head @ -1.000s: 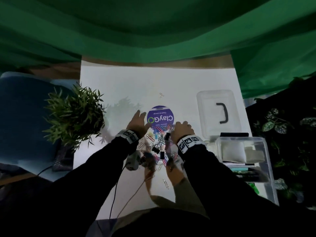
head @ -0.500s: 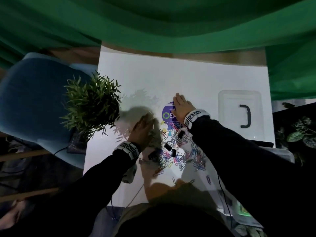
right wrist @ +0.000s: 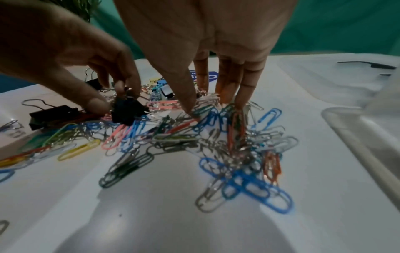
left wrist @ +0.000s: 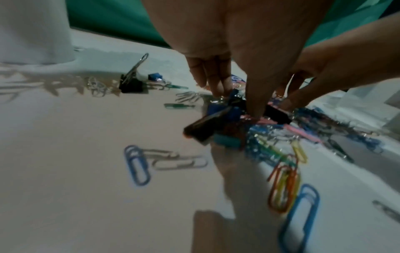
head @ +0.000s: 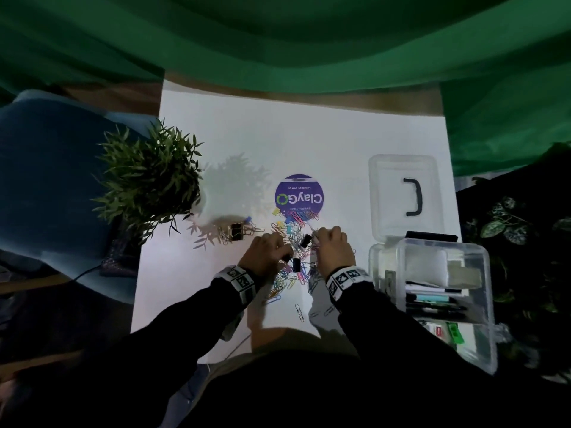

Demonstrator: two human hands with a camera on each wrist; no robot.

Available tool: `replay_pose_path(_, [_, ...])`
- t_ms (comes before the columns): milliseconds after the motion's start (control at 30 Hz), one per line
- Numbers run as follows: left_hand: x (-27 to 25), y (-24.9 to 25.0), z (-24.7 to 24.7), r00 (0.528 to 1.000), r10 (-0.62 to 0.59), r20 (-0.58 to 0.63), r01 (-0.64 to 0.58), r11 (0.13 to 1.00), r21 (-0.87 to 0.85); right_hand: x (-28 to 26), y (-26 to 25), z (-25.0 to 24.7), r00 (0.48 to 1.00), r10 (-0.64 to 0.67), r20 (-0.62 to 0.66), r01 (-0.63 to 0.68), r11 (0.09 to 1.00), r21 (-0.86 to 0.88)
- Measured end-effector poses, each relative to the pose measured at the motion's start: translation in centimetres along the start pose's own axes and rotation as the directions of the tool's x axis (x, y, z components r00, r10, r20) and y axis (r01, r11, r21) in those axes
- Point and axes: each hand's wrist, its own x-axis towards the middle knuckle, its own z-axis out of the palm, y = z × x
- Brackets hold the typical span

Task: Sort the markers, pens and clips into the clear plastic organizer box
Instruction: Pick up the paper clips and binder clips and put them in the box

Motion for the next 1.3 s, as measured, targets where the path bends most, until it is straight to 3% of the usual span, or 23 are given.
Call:
replay_pose_path(167, [-0.8,-2.4,-1.3,0.998,-0.059,0.012,0.058,0.995,0.078,-1.1,1.7,-0.7,0.988,0.064,0.138,-0.081,0.989,0.121])
replay_pose_path(300, [2.0,-1.8,-3.4,0.992,-0.041,-0.117,0.051,0.995,0.091,-2.4,2.9,-0.8,0.976,0.219,0.009,-0.217,0.959,0.184])
replay_pose_path(367, [4.3,-0.4,-4.3,0.991,-0.051,-0.121,0.059,0.996,0.065,-3.0,2.9,-0.4,0.953,0.297,-0.055,-0.287,0.947,0.145])
replay_pose_path(433, [6.2,0.9,-4.4,0.996,-0.019,-0.084,0.023,0.998,0.053,-3.6,2.8,-0.1,0.932,0.362,-0.019,-0.356,0.925,0.136])
replay_pose_path(567, [7.6,2.5,-3.7,0.999,0.012,0.050,-0.023,0.974,0.225,-4.0,2.0,0.6,0.947,0.315,0.055,-0.320,0.937,0.142])
replay_pose_path(667, [7.0,2.9,-3.3,0.999,0.042,0.026,-0.047,0.964,0.261,-4.1,1.3,0.8,0.974,0.217,0.063,-0.224,0.965,0.133])
replay_pose_path(833, [5.5,2.4,-3.8,0.999,-0.038,0.022,0.035,0.994,0.106,-4.4,1.9,-0.1,0.979,0.167,0.117,-0.188,0.962,0.200])
replay_pose_path(1000, [3.4,2.4,-5.0,0.971,-0.218,-0.103,0.175,0.931,-0.321,-5.5,2.1,-2.7,0.985,0.159,0.062,-0.170,0.953,0.252])
replay_pose_path(1100, [2.3,4.8,-6.4,0.956,-0.234,-0.175,0.133,0.881,-0.453,-7.0,2.7,-5.3,0.988,0.149,-0.041,-0.123,0.920,0.371])
replay_pose_path(1200, [2.2,9.4,-7.8,0.971,-0.147,-0.189,0.016,0.828,-0.560,-8.9,4.7,-7.9,0.971,0.155,-0.183,-0.040,0.857,0.513])
replay_pose_path(1300, [3.5,14.9,-8.6,0.974,-0.023,-0.224,-0.110,0.820,-0.561,-10.7,8.3,-10.5,0.947,0.198,-0.254,-0.012,0.809,0.587])
